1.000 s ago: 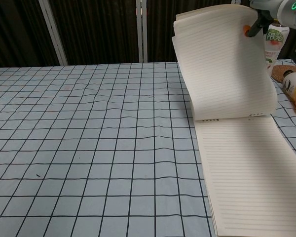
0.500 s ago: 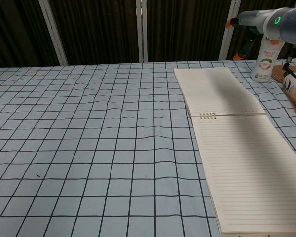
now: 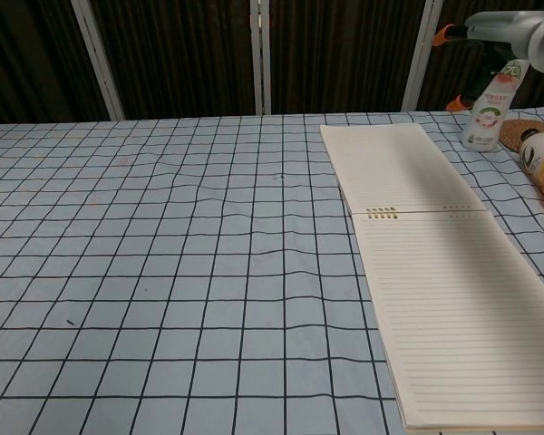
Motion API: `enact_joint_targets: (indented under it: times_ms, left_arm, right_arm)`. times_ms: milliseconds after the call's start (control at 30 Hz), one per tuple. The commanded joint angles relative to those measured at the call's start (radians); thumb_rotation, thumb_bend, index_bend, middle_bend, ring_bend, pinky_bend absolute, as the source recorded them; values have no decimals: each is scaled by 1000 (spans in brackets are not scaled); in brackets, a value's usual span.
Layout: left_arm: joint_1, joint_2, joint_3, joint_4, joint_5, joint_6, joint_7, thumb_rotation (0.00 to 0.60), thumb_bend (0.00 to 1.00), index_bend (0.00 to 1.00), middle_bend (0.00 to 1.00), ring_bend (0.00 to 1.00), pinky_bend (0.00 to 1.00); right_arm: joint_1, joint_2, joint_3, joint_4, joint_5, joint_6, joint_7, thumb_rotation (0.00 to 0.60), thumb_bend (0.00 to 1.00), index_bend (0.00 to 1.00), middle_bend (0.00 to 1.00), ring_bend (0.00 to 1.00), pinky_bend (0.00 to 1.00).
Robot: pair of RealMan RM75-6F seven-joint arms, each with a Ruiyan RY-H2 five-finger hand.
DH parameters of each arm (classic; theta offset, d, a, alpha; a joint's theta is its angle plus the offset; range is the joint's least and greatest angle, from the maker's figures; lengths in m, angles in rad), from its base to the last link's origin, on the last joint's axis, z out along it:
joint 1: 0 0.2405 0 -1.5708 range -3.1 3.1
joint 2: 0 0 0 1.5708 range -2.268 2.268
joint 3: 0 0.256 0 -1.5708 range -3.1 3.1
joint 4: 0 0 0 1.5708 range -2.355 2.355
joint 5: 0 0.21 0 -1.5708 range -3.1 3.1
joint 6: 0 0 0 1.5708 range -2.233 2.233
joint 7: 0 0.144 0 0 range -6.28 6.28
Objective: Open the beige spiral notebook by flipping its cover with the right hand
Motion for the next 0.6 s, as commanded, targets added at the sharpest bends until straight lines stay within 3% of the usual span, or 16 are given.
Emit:
enact_joint_targets:
  times_ms: [33,267,600]
  left_arm:
    - [4,0,6,-5,10,8,4,600,85,0,0,0,0]
    - [10,-4,26,-15,37,18,10,600,85,0,0,0,0]
    - [22,-14,41,-17,71,47,2,600,85,0,0,0,0]
  right_arm:
    - [-159,128,-74,-217,-126,128,88,600,142,0,0,0,26]
    - [-356,216,-183,-361,-330,309,238,600,139,14,0,0,18]
    - [-569,273,-317,-451,-599,520,435,600,135,14,0,0,0]
